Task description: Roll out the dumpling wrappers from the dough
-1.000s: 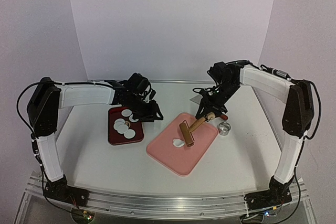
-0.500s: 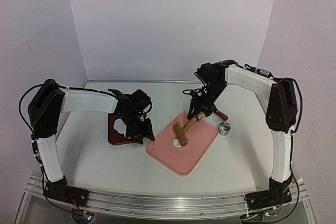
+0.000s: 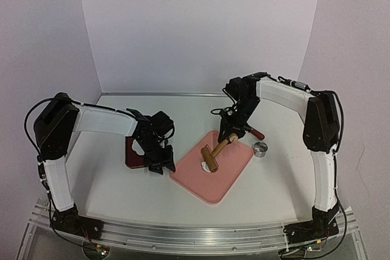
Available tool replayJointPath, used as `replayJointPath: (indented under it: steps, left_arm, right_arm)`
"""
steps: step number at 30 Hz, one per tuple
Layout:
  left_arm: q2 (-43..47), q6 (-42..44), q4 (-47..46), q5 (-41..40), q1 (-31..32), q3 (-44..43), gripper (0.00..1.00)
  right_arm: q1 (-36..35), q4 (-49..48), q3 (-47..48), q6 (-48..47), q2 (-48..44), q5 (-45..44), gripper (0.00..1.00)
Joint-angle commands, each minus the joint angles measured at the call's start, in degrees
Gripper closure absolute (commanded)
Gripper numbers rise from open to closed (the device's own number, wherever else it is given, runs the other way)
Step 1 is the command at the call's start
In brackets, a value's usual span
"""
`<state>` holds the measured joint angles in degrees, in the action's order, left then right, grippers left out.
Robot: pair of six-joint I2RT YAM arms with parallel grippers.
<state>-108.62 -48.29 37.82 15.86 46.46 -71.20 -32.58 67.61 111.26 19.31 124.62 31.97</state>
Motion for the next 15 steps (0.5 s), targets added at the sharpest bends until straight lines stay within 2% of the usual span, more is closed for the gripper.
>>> replayJointPath:
  steps: [1, 6, 10, 15]
  left_arm:
    - [-2.91, 2.02, -1.79, 1.09, -0.14, -1.28, 0.61]
    - [-4.12, 2.26, -3.44, 1.45, -0.14, -1.23, 0.64]
    - [-5.63, 2.27, -3.81, 1.96, -0.14, -1.72, 0.79]
    - [-5.68, 1.98, -3.74, 1.57, -0.10, -2.07, 0.92]
  right_arm:
    - [-1.33, 2.78, -1.50, -1.12, 1.54, -5.33, 1.00]
    - [-1.72, 2.68, -3.44, -1.03, 2.15, -6.81, 1.00]
    - [-1.77, 2.41, -3.51, -0.63, 3.19, -7.36, 1.00]
    - [-2.01, 2.07, -3.96, 0.24, 4.45, -8.49, 1.00]
